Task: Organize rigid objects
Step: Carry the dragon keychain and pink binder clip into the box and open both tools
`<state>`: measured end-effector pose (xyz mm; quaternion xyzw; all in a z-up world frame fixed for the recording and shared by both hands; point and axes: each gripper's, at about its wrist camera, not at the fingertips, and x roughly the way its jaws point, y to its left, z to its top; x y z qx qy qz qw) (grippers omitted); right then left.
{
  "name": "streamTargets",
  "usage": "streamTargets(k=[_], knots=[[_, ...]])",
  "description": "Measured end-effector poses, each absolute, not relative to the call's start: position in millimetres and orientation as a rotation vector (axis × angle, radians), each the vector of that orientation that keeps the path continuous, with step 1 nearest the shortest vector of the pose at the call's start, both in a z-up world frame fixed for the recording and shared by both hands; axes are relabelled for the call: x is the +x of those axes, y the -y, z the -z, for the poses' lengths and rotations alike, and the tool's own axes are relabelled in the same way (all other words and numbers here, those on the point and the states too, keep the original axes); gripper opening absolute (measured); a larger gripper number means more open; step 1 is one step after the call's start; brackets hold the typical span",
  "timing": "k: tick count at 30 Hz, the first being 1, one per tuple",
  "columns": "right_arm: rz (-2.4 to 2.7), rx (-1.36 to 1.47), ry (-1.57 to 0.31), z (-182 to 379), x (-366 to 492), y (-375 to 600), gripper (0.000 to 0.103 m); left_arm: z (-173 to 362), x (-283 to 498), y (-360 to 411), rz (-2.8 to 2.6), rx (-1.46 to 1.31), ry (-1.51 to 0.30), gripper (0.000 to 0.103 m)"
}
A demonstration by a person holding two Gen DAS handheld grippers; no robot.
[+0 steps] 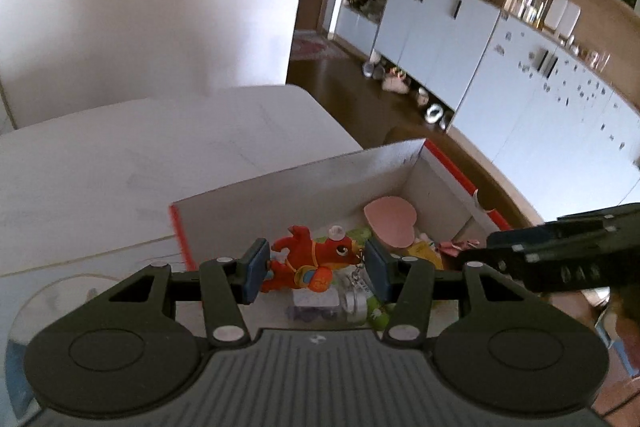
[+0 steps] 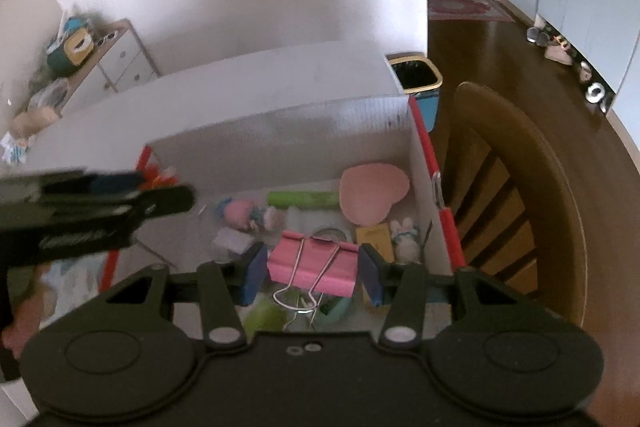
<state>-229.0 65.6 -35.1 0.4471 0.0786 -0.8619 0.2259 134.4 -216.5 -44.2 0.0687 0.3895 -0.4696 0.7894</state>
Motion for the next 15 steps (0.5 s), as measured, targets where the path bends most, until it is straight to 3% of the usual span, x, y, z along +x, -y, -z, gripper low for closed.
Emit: streamTargets(k=[15], knots=[[2.302,1.171,-0.365,61.1,-241.5,-52.0,0.049,95.1,137.4,303.3,1.002,0.334,-0.922,0.052]])
